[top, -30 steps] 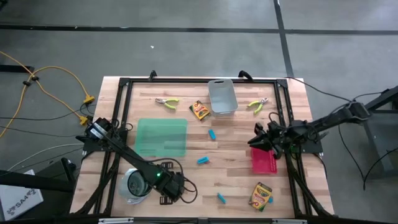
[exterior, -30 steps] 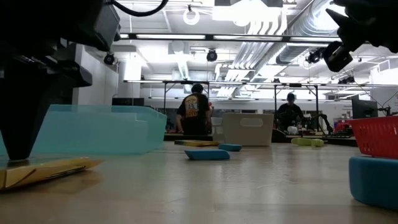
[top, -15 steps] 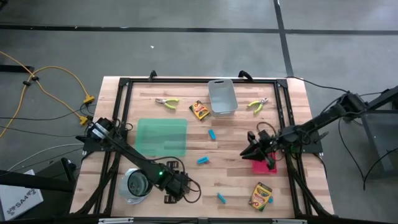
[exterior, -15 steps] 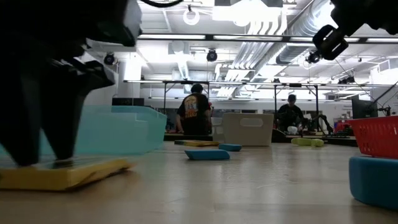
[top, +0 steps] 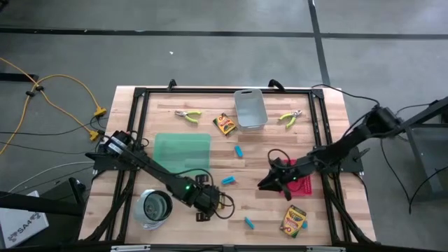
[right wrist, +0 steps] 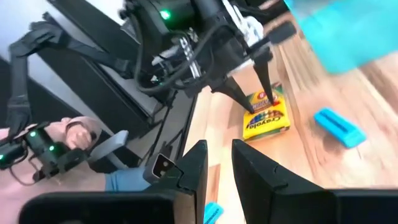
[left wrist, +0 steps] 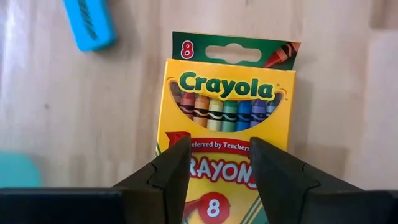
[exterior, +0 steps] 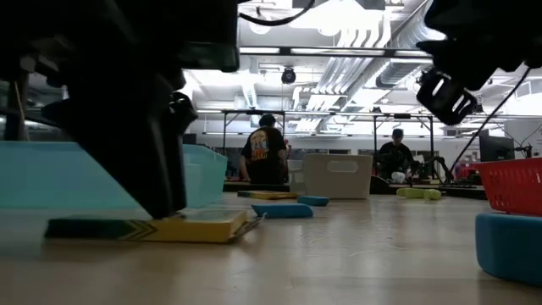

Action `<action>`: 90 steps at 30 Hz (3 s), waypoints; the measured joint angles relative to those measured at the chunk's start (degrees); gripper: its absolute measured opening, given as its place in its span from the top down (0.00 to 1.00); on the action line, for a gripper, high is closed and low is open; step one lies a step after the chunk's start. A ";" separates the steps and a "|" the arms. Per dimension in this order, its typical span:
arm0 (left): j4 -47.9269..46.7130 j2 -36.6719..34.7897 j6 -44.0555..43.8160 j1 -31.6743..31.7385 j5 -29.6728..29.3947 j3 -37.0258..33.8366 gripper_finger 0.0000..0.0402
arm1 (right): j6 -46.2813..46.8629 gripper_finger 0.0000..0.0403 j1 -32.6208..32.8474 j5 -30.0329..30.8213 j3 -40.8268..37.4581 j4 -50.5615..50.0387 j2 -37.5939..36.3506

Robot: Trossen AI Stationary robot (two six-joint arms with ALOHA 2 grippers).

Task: Pick & Place School Supplies
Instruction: Put the crayon box into the green bin

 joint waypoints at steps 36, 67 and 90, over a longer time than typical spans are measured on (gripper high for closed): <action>6.28 4.07 -1.77 -1.25 -4.02 0.08 0.60 | -0.19 0.84 -0.17 2.58 19.40 -14.72 20.08; 7.12 4.07 -1.53 -1.25 -4.17 0.07 0.60 | -19.15 0.84 7.42 17.55 28.27 -20.66 21.10; 9.09 4.11 -1.68 -1.33 -6.60 0.15 0.60 | 29.25 0.53 1.95 8.35 28.39 -26.99 21.10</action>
